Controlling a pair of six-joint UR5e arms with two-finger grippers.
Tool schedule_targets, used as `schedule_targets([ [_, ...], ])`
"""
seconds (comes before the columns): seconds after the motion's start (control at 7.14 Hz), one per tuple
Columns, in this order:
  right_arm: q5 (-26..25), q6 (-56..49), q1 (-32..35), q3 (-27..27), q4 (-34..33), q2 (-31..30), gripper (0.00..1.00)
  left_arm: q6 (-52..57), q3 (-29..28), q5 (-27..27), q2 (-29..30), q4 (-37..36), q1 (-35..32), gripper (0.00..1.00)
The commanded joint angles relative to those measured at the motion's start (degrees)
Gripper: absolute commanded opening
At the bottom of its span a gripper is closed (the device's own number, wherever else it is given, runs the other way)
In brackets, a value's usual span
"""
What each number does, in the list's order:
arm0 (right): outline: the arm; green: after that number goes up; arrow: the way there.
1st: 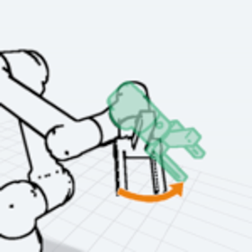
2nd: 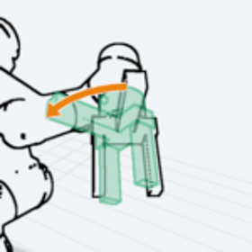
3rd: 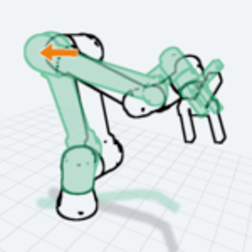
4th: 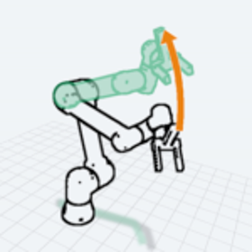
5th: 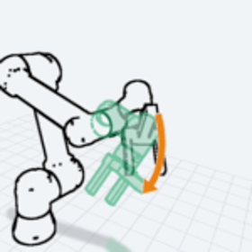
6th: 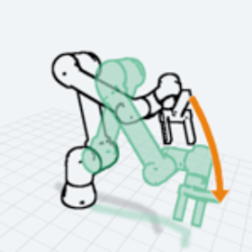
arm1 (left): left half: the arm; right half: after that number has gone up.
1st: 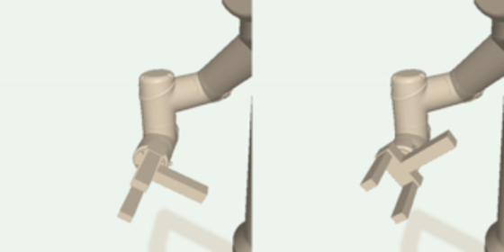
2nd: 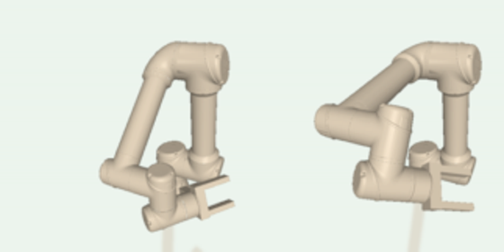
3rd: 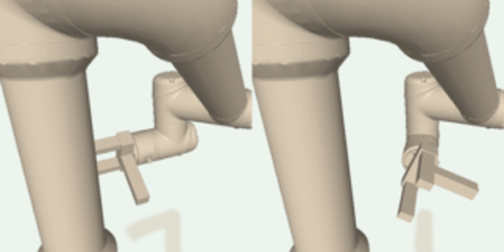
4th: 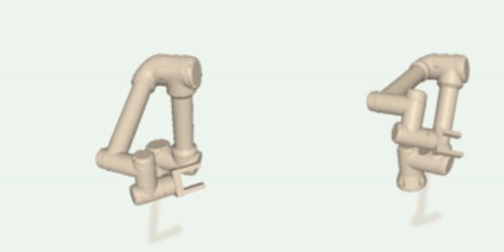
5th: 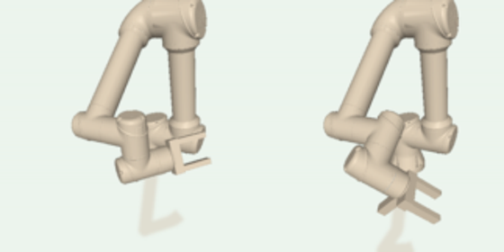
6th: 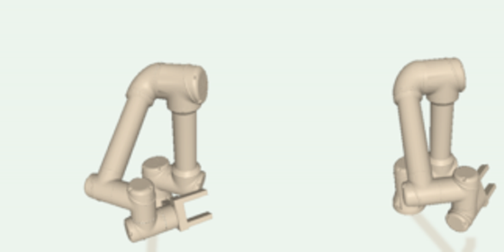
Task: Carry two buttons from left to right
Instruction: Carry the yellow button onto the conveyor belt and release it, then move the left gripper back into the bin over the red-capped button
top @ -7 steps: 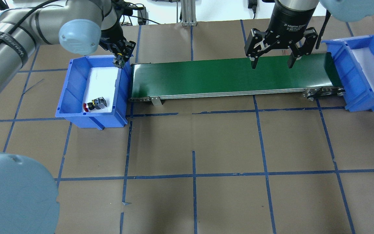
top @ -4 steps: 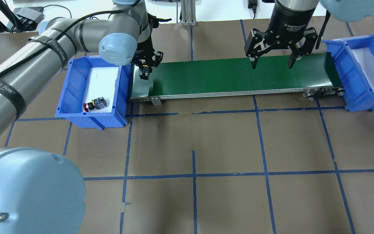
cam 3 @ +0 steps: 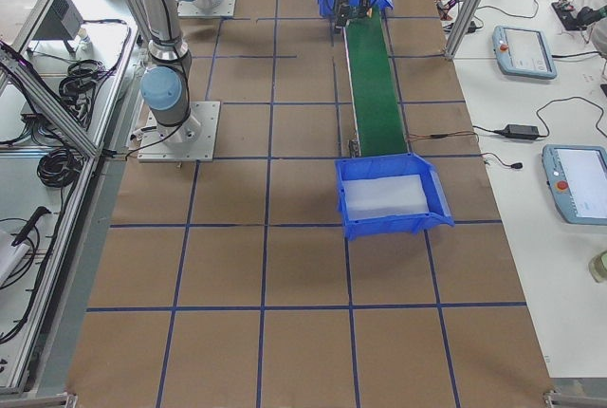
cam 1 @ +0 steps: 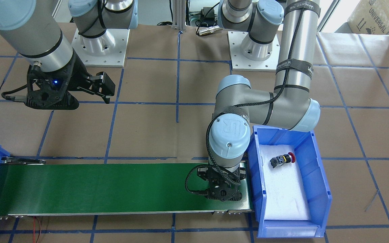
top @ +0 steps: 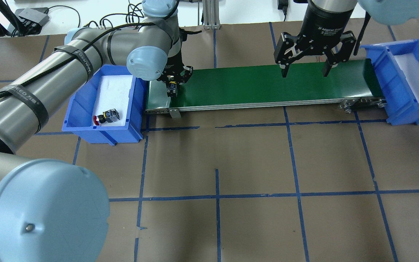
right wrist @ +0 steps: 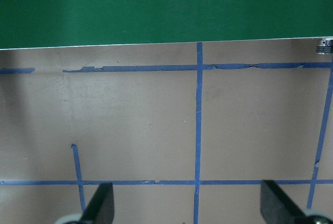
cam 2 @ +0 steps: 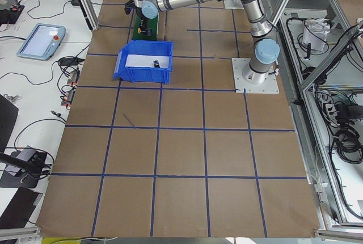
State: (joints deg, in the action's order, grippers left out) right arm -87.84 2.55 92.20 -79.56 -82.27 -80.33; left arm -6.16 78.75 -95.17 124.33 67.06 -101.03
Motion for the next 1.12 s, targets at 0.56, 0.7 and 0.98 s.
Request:
schedule_targets([
  [0.56,-0.14,0.26,0.09,0.28,-0.35,0.0,1.0,9.76,1.48,0.16,-9.24,4.56,4.84,1.0],
  [0.7,-0.31,0.26,0.09,0.29,-0.79,-0.09,1.0,17.77,3.06,0.16,-11.28,5.96,7.75,1.0],
  [0.98,0.22,0.18,0.09,-0.06,-1.49,-0.09,1.0,36.73,6.67,0.34,-11.56,5.54,14.77,1.0],
])
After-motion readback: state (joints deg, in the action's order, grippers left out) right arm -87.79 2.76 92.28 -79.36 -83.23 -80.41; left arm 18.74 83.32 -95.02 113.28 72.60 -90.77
